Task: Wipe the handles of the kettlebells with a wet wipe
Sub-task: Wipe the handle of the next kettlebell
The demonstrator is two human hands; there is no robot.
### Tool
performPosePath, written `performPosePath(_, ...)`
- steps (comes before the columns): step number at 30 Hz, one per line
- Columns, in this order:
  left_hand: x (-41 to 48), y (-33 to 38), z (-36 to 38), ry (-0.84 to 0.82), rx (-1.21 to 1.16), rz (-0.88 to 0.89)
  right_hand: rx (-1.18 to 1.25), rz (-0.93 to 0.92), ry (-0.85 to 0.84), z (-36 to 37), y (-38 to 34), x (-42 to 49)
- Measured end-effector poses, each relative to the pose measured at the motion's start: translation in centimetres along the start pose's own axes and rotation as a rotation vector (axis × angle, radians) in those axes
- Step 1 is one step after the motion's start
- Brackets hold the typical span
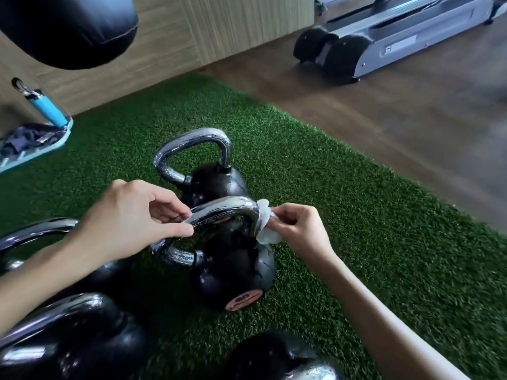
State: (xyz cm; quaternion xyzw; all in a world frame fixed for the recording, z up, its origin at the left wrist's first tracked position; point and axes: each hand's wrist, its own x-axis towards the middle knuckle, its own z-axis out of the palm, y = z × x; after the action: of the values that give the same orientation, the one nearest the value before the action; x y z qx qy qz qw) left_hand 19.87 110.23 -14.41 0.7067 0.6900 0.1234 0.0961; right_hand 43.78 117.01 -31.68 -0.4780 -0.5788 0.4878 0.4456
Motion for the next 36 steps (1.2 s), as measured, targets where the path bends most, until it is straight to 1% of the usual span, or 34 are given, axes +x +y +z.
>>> performPosePath(3, 0.0, -0.1, 0.1, 0.008, 0.008, 0.002, 0.168, 0.016, 0.01, 0.2, 0.0, 0.0)
performPosePath(5, 0.0, -0.2, 0.2, 0.018, 0.011, 0.002, 0.225, 0.026, 0.023, 0.1, 0.0, -0.3)
performPosePath(9, -0.6, -0.5, 0.5, 0.058, -0.003, 0.005, 0.15, 0.105, -0.025, 0.8, 1.1, -1.4)
performPosePath(11, -0.9, -0.6, 0.5, 0.074, 0.017, 0.032, 0.11, 0.103, -0.029, 0.6, 0.7, -1.4)
performPosePath(13, -1.1, -0.4, 0.4, 0.061, 0.068, 0.064, 0.142, 0.08, -0.006, -0.3, -1.3, -1.1)
performPosePath(15, -1.0, 0.1, 0.4, 0.077, 0.051, 0.108, 0.205, 0.04, 0.008, -1.1, -4.3, -0.7)
performPosePath(17, -1.0, 1.2, 0.6, 0.166, -0.053, 0.169, 0.201, -0.026, -0.03, -1.1, -7.4, -0.7)
performPosePath(19, -1.2, 2.0, 1.1, 0.25, -0.14, 0.227, 0.166, -0.067, -0.115, -0.2, -9.9, -0.6)
performPosePath(21, -1.5, 2.1, 1.7, 0.311, -0.194, 0.258, 0.181, -0.044, -0.191, 0.8, -11.6, -0.3)
performPosePath(24, -2.1, 1.3, 2.2, 0.455, -0.291, 0.218, 0.224, 0.027, -0.306, 2.0, -13.3, 0.3)
performPosePath(26, -2.2, 0.8, 2.4, 0.542, -0.31, 0.196, 0.173, 0.039, -0.385, 2.8, -13.9, 1.0)
performPosePath(28, -2.2, 0.2, 2.4, 0.583, -0.315, 0.187, 0.089, 0.033, -0.457, 3.4, -14.3, 1.8)
performPosePath(31, -2.6, -1.4, 1.9, 0.569, -0.309, 0.122, 0.018, 0.038, -0.571, 3.1, -14.7, 2.8)
performPosePath(32, -2.9, -2.1, 1.7, 0.548, -0.306, 0.075, -0.05, -0.009, -0.559, 2.7, -14.9, 3.0)
performPosePath(33, -3.1, -2.8, 1.6, 0.519, -0.3, 0.026, -0.19, -0.1, -0.515, 2.4, -14.9, 3.2)
performPosePath(34, -3.2, -3.1, 1.7, 0.484, -0.285, -0.012, -0.379, -0.204, -0.469, 2.1, -14.7, 3.4)
performPosePath(35, -3.2, -3.1, 1.9, 0.437, -0.26, -0.025, -0.558, -0.293, -0.441, 2.0, -14.5, 3.5)
performPosePath(36, -3.0, -2.8, 2.3, 0.386, -0.226, -0.012, -0.686, -0.361, -0.44, 2.1, -14.3, 3.6)
